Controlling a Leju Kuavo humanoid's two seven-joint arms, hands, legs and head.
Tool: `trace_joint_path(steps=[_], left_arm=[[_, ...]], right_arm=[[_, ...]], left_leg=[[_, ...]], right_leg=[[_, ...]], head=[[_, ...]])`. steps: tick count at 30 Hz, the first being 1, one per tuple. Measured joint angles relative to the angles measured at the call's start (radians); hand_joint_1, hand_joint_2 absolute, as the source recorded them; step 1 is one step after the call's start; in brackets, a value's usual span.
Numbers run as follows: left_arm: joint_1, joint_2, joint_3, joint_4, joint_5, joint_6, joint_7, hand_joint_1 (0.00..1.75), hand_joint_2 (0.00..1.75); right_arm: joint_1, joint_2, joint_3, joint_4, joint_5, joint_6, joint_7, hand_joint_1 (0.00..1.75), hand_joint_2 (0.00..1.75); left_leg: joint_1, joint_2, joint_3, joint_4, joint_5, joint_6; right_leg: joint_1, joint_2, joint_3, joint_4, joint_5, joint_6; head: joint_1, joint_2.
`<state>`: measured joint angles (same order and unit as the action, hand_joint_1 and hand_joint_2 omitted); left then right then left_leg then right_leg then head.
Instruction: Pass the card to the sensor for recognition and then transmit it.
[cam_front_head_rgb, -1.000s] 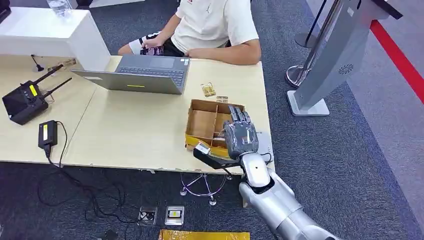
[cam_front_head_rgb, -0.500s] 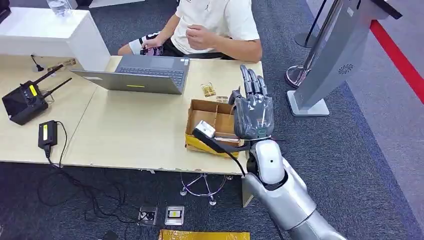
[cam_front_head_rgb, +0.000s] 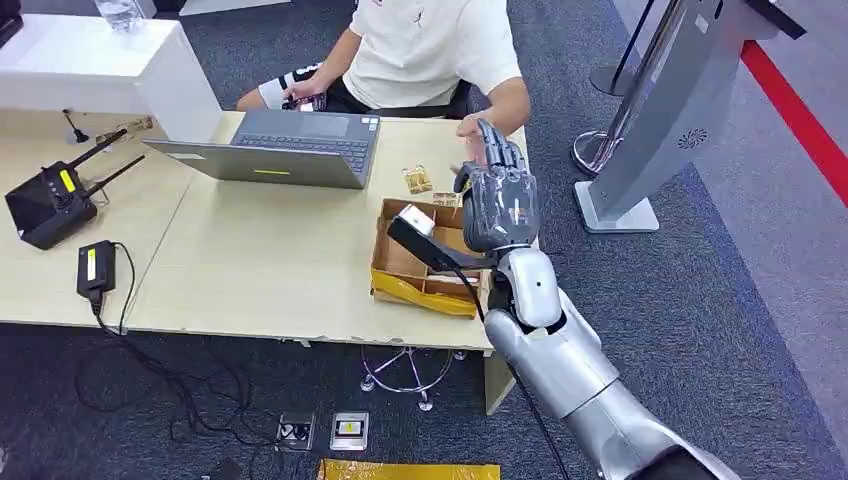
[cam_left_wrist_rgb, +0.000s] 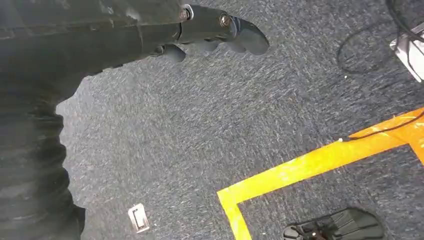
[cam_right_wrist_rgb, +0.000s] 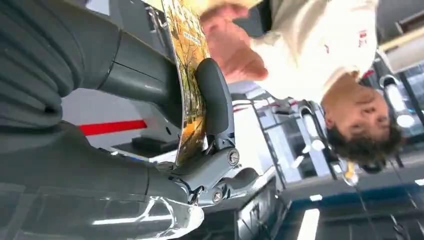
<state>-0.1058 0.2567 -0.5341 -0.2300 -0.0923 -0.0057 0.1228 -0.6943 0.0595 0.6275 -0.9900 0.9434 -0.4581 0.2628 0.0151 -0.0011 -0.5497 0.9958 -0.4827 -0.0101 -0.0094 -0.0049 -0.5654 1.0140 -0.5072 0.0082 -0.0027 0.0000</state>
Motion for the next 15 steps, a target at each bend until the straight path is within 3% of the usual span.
trace_joint_path(steps=[8, 15], left_arm=[[-0.028, -0.005, -0.017, -0.002, -0.033, -0.019, 0.014, 0.0, 1.75], [-0.042, -0.01, -0.027, -0.002, -0.047, -0.025, 0.018, 0.0, 1.75]], right_arm=[[-0.094, 0.037, 0.0, 0.182, 0.023, -0.022, 0.061, 1.75, 1.75], [-0.142, 0.043, 0.0, 0.26, 0.062, -0.023, 0.095, 1.75, 1.75]], left_leg=[[0.0, 0.0, 0.0, 0.0, 0.0, 0.0], [0.0, 0.0, 0.0, 0.0, 0.0, 0.0]], right_leg=[[0.0, 0.001, 0.0, 0.0, 0.0, 0.0], [0.0, 0.0, 0.0, 0.0, 0.0, 0.0]], head=[[0.0, 0.0], [0.0, 0.0]])
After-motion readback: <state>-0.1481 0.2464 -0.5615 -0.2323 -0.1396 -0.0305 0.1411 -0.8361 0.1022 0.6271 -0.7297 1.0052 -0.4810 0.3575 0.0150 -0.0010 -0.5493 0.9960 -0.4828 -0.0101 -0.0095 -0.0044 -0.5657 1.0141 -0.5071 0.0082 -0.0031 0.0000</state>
